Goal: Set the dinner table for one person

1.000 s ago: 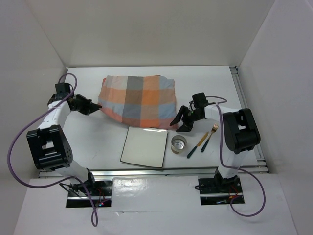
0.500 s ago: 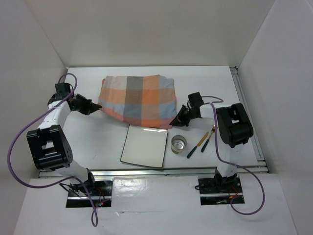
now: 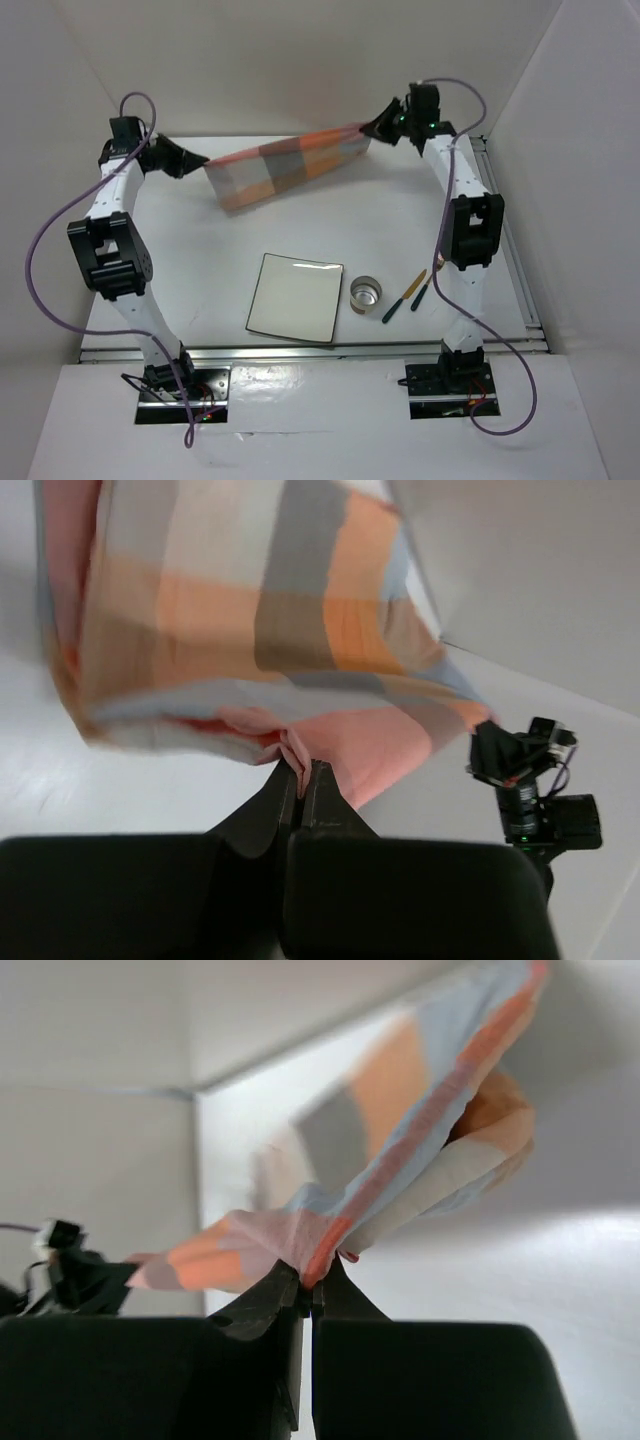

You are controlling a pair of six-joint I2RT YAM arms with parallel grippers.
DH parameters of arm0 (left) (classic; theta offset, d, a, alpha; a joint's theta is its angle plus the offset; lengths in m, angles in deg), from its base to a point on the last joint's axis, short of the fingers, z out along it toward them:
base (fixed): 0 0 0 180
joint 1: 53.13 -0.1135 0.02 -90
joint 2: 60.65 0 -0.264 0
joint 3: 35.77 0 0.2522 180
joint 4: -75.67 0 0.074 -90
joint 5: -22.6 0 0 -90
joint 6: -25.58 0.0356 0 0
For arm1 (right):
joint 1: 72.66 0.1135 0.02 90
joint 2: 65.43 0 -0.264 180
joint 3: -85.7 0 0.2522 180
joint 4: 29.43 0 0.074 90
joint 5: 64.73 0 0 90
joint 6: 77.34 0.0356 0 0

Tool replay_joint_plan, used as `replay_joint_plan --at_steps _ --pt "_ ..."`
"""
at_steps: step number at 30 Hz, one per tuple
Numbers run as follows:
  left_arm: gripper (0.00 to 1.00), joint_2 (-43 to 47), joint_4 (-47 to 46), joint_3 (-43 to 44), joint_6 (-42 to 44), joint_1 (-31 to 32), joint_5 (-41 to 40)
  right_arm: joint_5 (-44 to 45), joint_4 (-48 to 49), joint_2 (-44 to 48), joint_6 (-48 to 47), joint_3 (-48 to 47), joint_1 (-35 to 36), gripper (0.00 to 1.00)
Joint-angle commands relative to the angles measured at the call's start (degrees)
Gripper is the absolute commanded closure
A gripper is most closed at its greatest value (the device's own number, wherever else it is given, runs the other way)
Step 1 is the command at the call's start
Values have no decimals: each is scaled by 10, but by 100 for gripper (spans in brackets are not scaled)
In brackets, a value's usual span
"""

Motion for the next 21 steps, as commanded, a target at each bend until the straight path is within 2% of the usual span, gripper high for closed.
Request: replay_joint_plan --at_steps 1,4,8,11,15,21 --pt "100 -27 -22 138 14 10 50 -13 -22 0 -5 -142 -41 100" --pt "100 -27 -16 198 9 10 62 -25 -10 42 1 -125 -49 100" --pt "100 23 -46 186 4 10 86 -25 29 155 -21 -10 -49 100" --pt "100 67 -74 142 3 10 101 -12 29 240 -47 42 -49 100" --pt "100 133 -44 123 42 10 101 14 -18 328 -85 98 -49 100" --pt "100 242 -20 74 73 -25 101 47 -104 462 -127 155 -60 100"
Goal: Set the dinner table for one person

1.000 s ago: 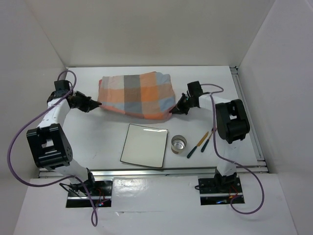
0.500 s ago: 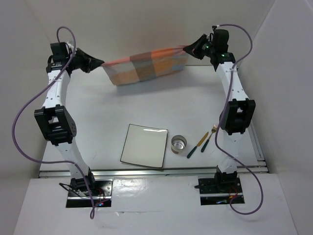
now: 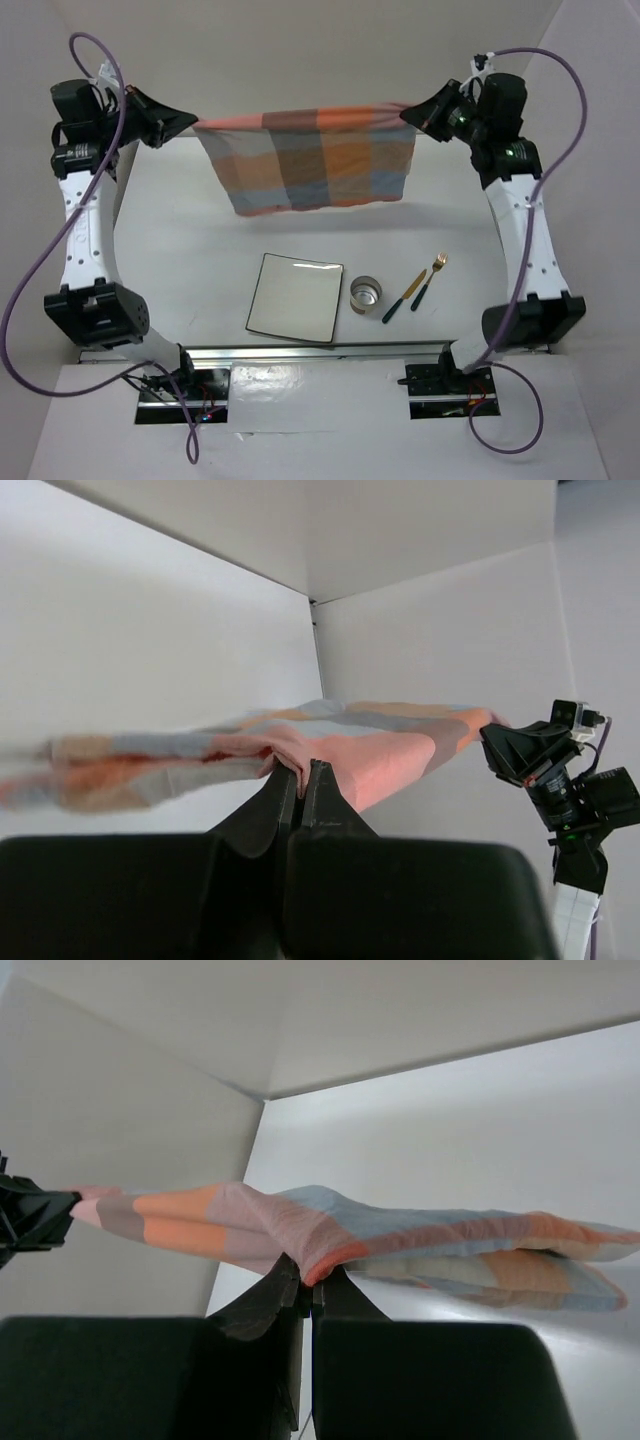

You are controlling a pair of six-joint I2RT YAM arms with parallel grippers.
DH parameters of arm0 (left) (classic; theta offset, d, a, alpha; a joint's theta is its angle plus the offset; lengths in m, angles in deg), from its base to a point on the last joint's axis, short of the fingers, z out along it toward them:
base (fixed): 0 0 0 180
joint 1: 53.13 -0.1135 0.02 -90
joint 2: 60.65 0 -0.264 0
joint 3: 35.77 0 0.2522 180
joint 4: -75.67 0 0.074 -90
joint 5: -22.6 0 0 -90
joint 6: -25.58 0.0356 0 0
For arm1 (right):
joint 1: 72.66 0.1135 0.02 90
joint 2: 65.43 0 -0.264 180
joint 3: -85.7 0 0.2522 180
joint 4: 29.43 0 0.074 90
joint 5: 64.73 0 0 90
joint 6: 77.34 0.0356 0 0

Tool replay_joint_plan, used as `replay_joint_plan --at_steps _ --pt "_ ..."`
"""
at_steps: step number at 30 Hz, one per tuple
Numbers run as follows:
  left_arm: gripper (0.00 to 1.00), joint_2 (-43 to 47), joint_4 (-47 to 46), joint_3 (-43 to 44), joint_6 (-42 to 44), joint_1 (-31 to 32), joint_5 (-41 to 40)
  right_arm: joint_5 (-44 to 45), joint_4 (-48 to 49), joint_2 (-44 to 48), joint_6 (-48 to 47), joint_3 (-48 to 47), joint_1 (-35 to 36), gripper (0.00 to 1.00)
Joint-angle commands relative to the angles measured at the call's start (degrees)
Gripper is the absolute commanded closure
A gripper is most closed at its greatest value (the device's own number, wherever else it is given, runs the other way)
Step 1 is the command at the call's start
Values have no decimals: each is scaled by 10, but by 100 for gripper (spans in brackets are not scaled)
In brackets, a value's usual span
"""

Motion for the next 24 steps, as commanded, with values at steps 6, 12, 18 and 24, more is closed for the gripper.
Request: replay_joint_plan --at_steps 6,12,18,24 --pt "100 76 -3 -15 41 -39 -6 33 -59 97 -37 37 -37 100" --pt "100 0 -10 18 48 -15 -16 -7 9 9 -14 -8 -47 100" --pt "100 -109 -54 106 22 -2 -6 -35 62 -141 12 -174 -47 100" --pt "100 -205 -61 254 -23 3 -1 -53 102 -253 57 -304 -67 100"
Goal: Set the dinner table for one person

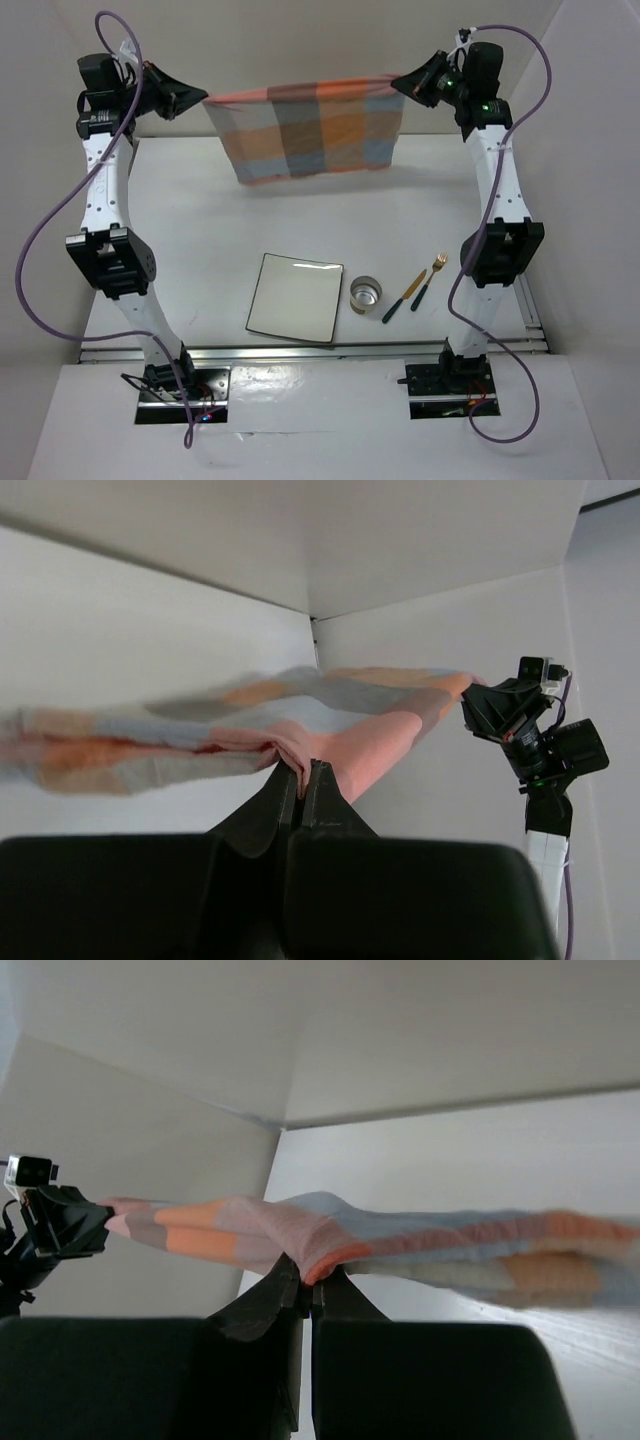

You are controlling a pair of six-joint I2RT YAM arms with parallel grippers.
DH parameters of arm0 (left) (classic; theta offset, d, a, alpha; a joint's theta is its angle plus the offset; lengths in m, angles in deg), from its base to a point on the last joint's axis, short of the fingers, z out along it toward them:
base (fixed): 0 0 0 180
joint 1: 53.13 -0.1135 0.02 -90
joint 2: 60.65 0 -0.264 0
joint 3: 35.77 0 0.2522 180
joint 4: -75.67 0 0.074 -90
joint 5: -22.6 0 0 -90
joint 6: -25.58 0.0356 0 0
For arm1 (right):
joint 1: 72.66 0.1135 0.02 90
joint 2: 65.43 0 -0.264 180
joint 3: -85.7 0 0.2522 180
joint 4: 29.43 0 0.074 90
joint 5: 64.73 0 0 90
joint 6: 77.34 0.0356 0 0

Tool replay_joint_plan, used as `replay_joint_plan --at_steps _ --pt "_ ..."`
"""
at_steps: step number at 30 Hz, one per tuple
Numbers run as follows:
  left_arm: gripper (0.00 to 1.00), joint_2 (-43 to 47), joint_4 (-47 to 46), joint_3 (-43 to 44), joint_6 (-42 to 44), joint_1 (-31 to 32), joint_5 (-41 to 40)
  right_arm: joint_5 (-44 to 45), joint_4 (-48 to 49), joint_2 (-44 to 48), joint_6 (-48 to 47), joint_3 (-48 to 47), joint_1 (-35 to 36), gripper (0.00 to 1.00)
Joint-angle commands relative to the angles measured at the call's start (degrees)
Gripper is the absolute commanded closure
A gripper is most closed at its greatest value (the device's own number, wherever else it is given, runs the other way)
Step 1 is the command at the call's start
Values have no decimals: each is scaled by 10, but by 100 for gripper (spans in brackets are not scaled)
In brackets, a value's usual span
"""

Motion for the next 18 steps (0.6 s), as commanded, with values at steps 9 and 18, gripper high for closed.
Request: replay_joint_plan --at_steps 9,18 --pt "100 72 -103 -196 27 -14 -38 5 120 83 -3 236 -43 100" --pt "100 153 -91 -551 83 -9 -80 -2 109 162 -52 554 -25 96"
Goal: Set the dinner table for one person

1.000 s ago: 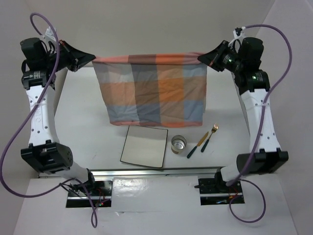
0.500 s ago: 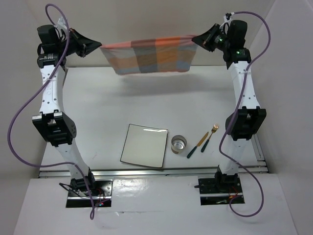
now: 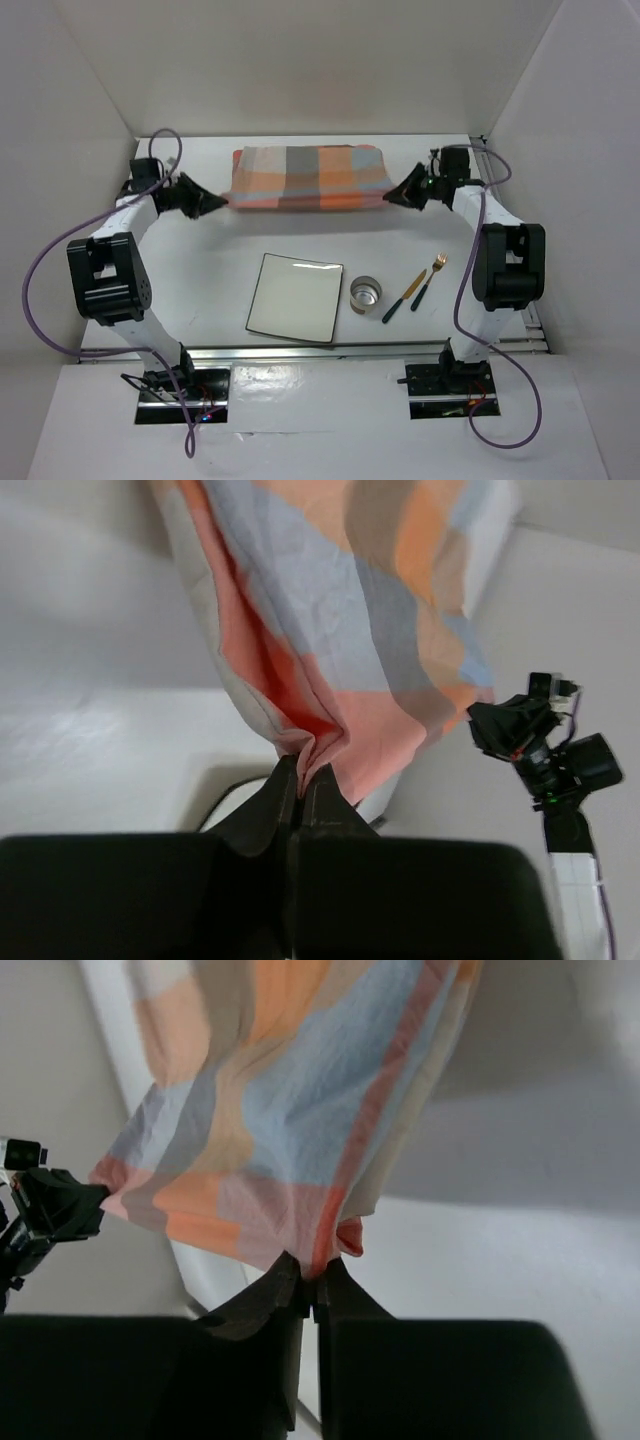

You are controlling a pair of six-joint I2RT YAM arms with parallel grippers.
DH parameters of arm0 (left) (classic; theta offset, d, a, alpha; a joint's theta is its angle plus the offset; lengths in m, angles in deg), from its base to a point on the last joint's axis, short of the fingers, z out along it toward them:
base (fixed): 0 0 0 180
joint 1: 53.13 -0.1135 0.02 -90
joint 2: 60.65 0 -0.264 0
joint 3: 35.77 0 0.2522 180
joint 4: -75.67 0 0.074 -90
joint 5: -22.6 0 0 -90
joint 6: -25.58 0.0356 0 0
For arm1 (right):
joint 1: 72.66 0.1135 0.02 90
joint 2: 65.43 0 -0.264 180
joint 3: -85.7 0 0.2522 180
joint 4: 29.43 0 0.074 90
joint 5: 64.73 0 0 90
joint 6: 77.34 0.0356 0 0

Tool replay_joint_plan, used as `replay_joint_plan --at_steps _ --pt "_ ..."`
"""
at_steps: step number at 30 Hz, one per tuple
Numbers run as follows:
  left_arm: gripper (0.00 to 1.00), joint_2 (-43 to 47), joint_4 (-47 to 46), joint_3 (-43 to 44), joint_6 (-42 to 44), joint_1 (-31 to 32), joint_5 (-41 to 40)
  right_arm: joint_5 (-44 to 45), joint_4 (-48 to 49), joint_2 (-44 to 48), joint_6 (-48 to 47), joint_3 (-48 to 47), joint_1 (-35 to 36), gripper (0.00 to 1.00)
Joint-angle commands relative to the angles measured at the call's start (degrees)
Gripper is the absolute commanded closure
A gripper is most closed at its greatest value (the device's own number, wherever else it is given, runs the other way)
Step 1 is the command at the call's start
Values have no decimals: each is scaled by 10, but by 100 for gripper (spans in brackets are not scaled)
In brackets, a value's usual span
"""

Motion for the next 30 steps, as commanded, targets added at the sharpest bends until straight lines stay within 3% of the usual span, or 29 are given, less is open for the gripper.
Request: replay_joint_plan --at_steps 1,3,4,5,6,9,14,16,18,19,20,23,30 --pt "100 41 0 -78 49 -12 -46 22 1 62 -45 81 -3 86" --pt "57 36 56 -86 65 -12 -72 28 -36 62 -59 98 -3 55" --pt "36 30 79 -86 84 -12 -98 38 -56 62 -69 98 2 30" --pt "13 30 100 -79 93 -12 -112 50 -75 62 -75 98 2 21" --pt "0 30 135 -65 102 -12 -126 80 -118 62 -75 88 2 17" --pt "0 42 179 -33 132 -12 -178 139 -169 69 -87 59 2 14" --pt "0 57 215 47 166 11 -237 171 -147 93 -92 24 17 18" --pt "4 38 233 92 181 46 -269 171 -147 56 -92 -2 29 33" --pt "56 16 244 119 187 73 -301 176 -152 25 -98 -44 52 52" --pt "83 -9 249 136 187 95 -310 176 -152 -4 -105 -53 59 77" --pt "100 -23 249 144 187 105 -324 176 -146 -19 -105 -71 73 84" --pt "100 -73 242 151 192 133 -330 155 -140 -72 -105 -94 87 100" --pt "100 -132 218 127 185 153 -335 137 -130 -147 -111 -95 116 100"
